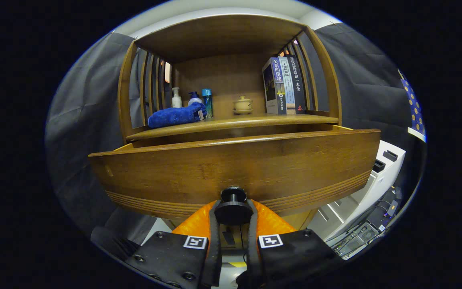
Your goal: Pull open the drawer, take out the items inside it, and place them on the countertop above the cabinet.
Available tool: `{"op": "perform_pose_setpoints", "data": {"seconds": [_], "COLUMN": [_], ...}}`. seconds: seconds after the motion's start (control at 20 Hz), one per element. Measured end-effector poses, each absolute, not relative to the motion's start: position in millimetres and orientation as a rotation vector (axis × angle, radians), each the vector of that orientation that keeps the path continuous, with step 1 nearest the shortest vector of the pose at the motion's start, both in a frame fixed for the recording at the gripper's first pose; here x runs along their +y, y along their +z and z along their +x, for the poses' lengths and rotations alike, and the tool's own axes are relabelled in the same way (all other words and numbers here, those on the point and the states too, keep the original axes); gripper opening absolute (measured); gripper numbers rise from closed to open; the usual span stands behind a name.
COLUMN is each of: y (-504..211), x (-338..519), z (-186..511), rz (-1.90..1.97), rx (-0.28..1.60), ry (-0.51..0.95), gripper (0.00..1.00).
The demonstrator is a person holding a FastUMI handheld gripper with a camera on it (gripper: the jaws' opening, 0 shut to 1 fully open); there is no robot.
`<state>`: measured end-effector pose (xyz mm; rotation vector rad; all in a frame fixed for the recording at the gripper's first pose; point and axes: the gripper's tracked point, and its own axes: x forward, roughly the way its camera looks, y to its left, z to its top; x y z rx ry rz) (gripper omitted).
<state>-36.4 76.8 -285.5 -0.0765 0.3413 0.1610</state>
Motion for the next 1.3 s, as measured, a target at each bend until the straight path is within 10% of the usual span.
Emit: {"op": "perform_pose_setpoints", "data": {"seconds": [0.8,1.05,1.3], "y": [-294.9,-283.7,-249.1], "x": [72.4,70.4,77.1], "z": [-87.5,-87.7,-96.3], "rz": [-0.088,-0.093,-0.136], "rx": [0.395,0.382,0.337], "ry": [0.160,0.163,0.198], "gripper": [0.34,0.54,0.99]}}
